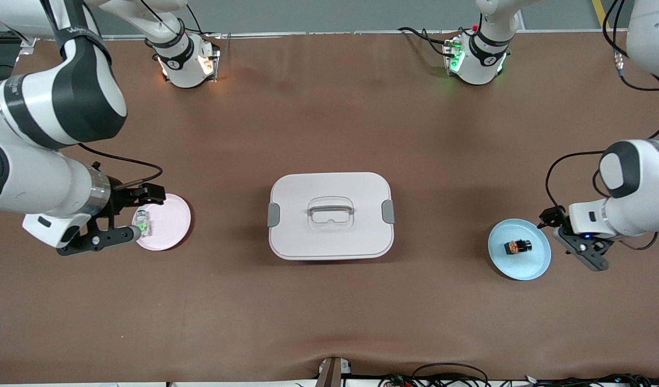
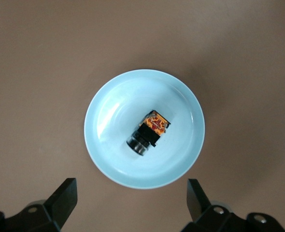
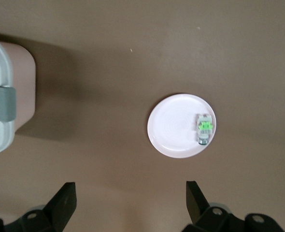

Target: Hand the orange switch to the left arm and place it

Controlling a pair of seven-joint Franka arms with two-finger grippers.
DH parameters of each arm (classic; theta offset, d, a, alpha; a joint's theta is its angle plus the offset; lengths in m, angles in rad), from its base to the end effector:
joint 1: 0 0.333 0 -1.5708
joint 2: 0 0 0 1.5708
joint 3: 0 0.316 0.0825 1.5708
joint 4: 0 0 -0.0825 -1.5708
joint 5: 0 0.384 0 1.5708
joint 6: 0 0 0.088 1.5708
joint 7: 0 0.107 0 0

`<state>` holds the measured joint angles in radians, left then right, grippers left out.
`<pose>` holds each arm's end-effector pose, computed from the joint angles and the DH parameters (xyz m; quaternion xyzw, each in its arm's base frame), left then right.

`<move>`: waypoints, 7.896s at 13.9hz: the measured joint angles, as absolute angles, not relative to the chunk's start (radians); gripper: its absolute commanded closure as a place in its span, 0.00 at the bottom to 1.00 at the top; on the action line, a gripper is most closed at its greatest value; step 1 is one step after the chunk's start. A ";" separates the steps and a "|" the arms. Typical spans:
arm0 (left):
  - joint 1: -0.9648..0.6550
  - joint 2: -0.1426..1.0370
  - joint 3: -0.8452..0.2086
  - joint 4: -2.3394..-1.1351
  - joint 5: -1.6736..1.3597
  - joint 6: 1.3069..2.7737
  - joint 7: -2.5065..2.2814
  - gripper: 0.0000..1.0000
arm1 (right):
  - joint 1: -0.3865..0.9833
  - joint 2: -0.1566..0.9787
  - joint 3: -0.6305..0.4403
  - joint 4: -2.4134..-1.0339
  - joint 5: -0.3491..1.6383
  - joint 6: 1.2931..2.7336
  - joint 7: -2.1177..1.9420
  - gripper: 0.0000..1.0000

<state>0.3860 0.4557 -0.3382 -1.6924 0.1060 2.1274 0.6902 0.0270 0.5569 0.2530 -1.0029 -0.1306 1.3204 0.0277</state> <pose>0.6630 0.0599 0.3456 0.9447 -0.3266 0.0134 0.0250 0.6677 0.1220 0.5265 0.9881 0.1053 -0.1115 0.0139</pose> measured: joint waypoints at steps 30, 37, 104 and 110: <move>-0.039 0.028 0.037 -1.520 -0.020 1.543 -0.001 0.00 | -0.151 0.377 0.255 -0.994 -0.136 1.238 0.074 0.00; -0.054 -0.029 0.038 -1.579 -0.020 1.515 -0.016 0.00 | -0.155 0.351 0.259 -0.996 -0.128 1.193 0.074 0.00; -0.051 -0.038 0.036 -1.562 -0.020 1.514 -0.015 0.00 | -0.003 -0.022 -0.057 -1.579 0.039 1.440 0.074 0.00; -0.051 -0.038 0.037 -1.562 -0.020 1.514 -0.015 0.00 | -0.003 -0.084 -0.056 -1.667 0.033 1.500 0.074 0.00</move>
<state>-0.0505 -0.0383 0.0370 -1.5615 -0.0203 1.5143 -0.0150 -0.0029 -0.0838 -0.0557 -1.6667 0.0330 1.5004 0.0741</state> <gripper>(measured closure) 0.000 0.000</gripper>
